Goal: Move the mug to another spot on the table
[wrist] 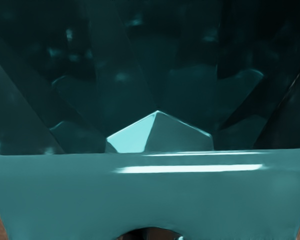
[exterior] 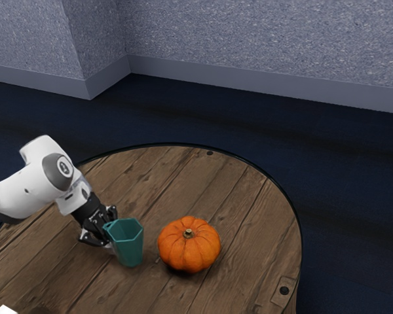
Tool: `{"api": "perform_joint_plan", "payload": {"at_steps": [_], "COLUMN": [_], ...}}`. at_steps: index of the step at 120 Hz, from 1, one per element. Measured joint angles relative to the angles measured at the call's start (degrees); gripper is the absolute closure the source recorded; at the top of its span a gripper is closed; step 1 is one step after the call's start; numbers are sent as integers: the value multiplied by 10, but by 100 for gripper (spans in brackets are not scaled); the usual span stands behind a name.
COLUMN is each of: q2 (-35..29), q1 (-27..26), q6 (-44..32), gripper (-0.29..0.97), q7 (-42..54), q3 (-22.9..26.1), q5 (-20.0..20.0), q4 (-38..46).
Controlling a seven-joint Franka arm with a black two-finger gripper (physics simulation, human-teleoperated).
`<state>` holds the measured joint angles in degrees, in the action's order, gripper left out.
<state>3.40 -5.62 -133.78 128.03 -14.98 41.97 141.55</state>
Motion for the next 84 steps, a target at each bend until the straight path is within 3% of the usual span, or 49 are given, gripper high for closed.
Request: {"api": "perform_joint_plan", "payload": {"at_steps": [34, 59, 72, 84], "q2": [30, 33, 26, 16], "q1": [-1, -1, -2, -8], "q6": [-39, -41, -39, -37], "gripper": [75, 33, 20, 13], "q7": [15, 7, 0, -6], "q3": [14, 13, 9, -32], "q5": [28, 27, 24, 21], "q4": [6, 6, 9, 10]}}
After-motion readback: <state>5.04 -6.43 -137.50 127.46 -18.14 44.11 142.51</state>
